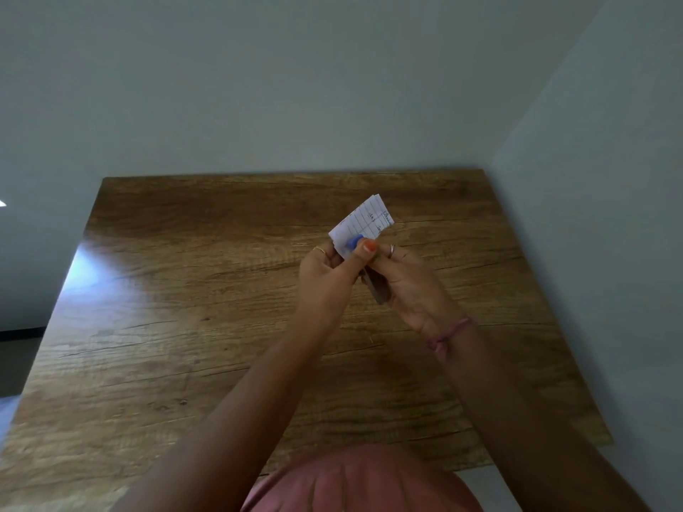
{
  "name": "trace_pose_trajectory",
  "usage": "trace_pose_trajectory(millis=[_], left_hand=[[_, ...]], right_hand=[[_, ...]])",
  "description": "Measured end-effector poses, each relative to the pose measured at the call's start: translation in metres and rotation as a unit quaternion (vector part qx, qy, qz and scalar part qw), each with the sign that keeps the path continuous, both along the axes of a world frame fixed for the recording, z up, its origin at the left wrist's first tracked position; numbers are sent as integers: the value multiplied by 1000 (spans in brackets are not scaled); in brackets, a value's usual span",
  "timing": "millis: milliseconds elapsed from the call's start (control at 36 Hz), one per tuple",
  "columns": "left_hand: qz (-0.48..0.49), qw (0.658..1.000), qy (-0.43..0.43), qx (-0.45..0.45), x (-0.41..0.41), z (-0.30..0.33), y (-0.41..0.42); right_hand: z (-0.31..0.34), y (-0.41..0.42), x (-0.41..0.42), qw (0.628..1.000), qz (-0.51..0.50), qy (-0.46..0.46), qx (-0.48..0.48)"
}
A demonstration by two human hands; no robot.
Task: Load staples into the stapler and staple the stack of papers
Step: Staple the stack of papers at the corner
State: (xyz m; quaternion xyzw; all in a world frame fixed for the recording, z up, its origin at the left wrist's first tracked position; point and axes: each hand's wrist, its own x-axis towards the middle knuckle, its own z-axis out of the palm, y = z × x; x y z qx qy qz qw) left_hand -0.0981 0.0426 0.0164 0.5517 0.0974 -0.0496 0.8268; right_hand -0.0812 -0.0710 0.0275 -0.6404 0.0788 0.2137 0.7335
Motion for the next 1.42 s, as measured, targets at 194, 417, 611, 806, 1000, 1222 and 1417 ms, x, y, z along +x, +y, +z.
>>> trace_pose_trajectory(millis=[194, 417, 611, 806, 1000, 1222, 1417], left_hand=[[14, 999, 28, -42, 7, -6, 2], [-52, 995, 30, -81, 10, -9, 14], [6, 992, 51, -116, 8, -12, 11], [45, 983, 85, -153, 12, -8, 13], [45, 979, 88, -177, 15, -4, 15], [64, 978, 81, -182, 23, -4, 29], [-1, 997, 52, -64, 28, -3, 50]], right_hand=[[-3, 11, 0, 999, -42, -8, -10], [-11, 5, 5, 999, -34, 17, 11], [-10, -4, 9, 997, -4, 54, 54], [-9, -19, 6, 989, 39, 72, 121], [-14, -29, 1, 985, 40, 63, 154], [-17, -50, -2, 981, 73, 68, 166], [-11, -66, 5, 987, 67, 63, 133]])
